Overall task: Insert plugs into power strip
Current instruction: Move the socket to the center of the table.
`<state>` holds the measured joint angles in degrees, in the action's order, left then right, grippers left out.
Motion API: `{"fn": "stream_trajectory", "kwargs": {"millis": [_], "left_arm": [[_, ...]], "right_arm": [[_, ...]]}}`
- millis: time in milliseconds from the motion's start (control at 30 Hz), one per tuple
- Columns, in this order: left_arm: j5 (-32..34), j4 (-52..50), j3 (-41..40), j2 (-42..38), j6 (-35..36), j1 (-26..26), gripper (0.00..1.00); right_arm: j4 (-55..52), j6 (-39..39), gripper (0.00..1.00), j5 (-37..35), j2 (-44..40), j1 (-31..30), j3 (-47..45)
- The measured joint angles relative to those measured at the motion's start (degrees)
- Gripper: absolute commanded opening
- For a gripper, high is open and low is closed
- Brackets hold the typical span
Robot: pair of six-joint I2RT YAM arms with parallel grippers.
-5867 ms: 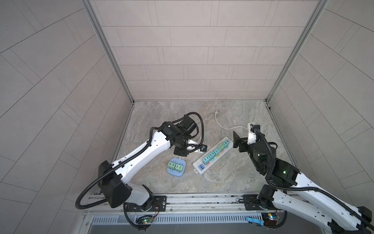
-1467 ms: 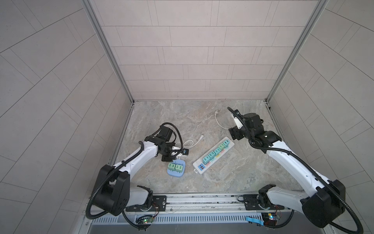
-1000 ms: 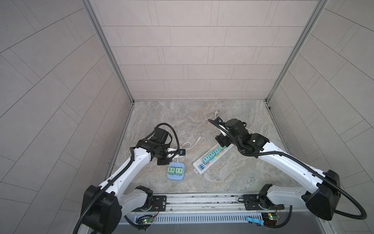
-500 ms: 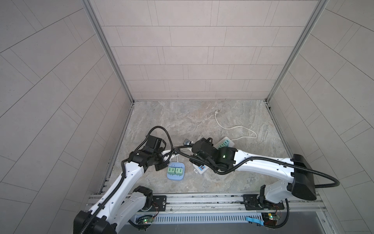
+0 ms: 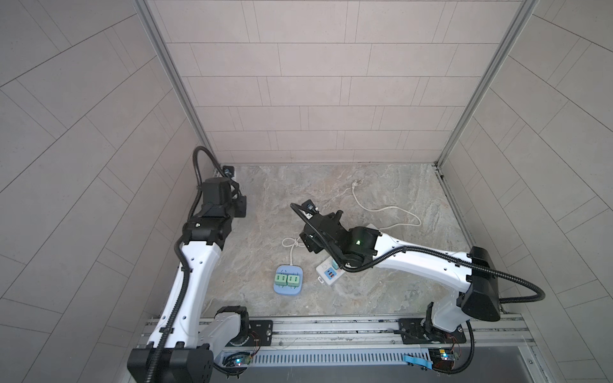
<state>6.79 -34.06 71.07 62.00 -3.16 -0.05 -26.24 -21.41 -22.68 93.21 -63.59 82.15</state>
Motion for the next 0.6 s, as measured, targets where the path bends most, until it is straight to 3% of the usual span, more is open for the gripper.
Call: {"fn": "stream_trajectory", "kwargs": {"millis": [33, 100, 200, 300, 467, 600], "left_arm": [[-1.1, -0.2, 2.6, 0.1, -3.8, 0.3, 0.0], [-5.5, 0.0, 4.0, -1.5, -9.3, 0.4, 0.0], [-12.9, 0.5, -2.4, -8.3, -14.8, 0.2, 0.0], [-16.0, -2.6, -11.6, -15.3, -17.6, -0.1, 0.0], [-16.9, -10.7, -15.5, -16.0, -18.2, -0.1, 0.0], [-15.6, -15.0, -16.3, -14.6, -18.4, -0.1, 0.0]], "right_arm": [[0.5, -0.3, 0.29, 0.6, 0.1, -0.7, -0.6], [2.7, -0.8, 0.2, 1.0, -1.0, -3.3, -5.1], [6.8, -2.4, 0.18, 3.0, -5.5, -9.4, -17.2], [8.9, -4.6, 0.14, 5.2, -8.0, -14.9, -24.6], [15.3, -8.3, 0.11, 5.9, -4.1, -22.2, -25.7], [22.6, -10.7, 0.09, 7.6, 6.1, -24.8, -23.2]]}}
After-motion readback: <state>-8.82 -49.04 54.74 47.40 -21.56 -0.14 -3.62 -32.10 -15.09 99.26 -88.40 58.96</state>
